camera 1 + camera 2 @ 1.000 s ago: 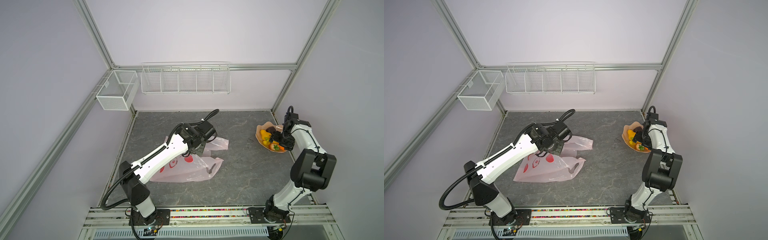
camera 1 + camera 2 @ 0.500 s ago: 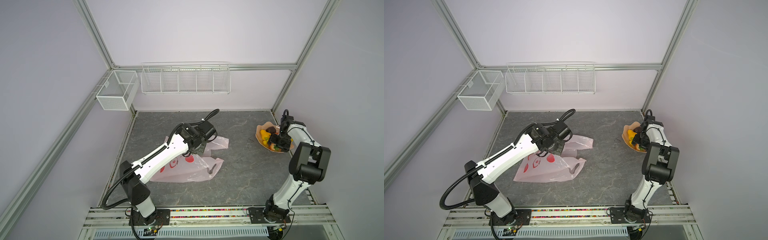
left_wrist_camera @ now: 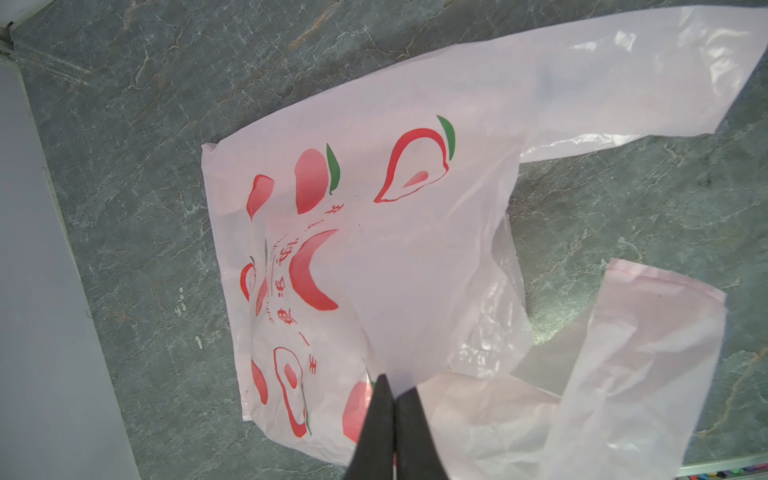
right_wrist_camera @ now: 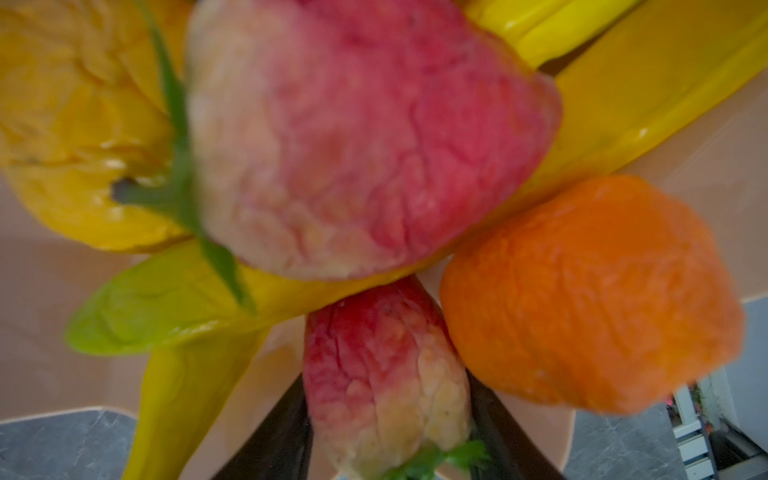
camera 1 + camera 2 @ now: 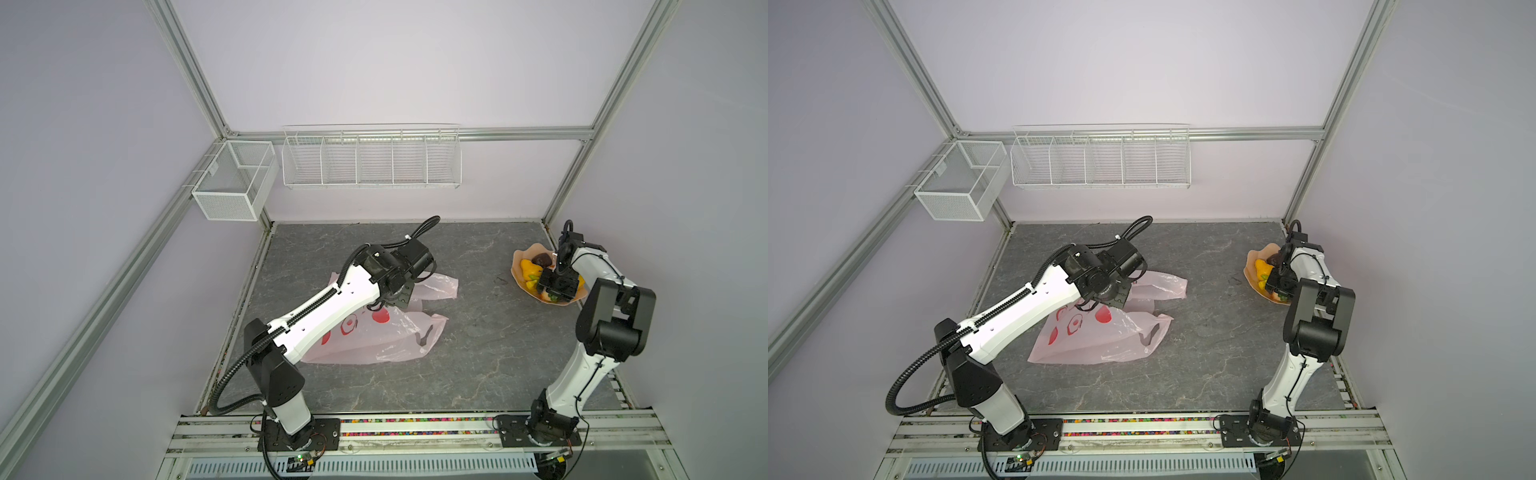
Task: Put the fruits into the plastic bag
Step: 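Grasp the red strawberry in the bowl with the right gripper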
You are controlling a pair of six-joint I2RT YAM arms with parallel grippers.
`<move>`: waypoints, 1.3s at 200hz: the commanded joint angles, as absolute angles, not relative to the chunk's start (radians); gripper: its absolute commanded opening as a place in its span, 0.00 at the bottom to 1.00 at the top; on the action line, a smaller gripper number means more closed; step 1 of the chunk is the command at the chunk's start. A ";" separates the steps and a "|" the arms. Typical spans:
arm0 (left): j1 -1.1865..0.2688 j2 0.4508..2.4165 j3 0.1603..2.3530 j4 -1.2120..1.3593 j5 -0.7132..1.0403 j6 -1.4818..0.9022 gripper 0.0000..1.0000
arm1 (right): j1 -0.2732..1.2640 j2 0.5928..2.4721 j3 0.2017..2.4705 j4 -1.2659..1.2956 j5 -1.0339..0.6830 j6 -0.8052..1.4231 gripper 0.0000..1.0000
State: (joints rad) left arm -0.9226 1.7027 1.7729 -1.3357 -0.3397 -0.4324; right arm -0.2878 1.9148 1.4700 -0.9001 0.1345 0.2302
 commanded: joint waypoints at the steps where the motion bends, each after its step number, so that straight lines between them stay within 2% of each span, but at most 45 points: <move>1: -0.918 1.717 1.812 -1.366 -0.335 -0.430 0.00 | -0.295 1.909 1.477 -0.888 0.137 0.215 0.48; 28: -0.918 1.715 1.813 -1.366 -0.337 -0.430 0.00 | -0.295 1.882 1.474 -0.890 0.127 0.210 0.39; 87: -0.917 1.706 1.792 -1.357 -0.340 -0.429 0.00 | -0.294 1.787 1.453 -0.900 0.082 0.223 0.29; 216: -0.918 1.700 1.775 -1.338 -0.331 -0.430 0.00 | -0.295 1.651 1.435 -0.936 0.009 0.246 0.26; 237: -0.918 1.693 1.766 -1.329 -0.328 -0.431 0.00 | -0.297 1.631 1.430 -0.922 -0.053 0.262 0.26; 260: -0.918 1.683 1.745 -1.314 -0.319 -0.432 0.00 | -0.298 1.586 1.391 -0.864 -0.215 0.296 0.26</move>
State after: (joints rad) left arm -0.9226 1.7039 1.7714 -1.3212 -0.3317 -0.4320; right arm -0.2928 1.6516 1.4342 -0.9142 -0.0380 0.2546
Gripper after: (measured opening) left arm 0.047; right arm 0.436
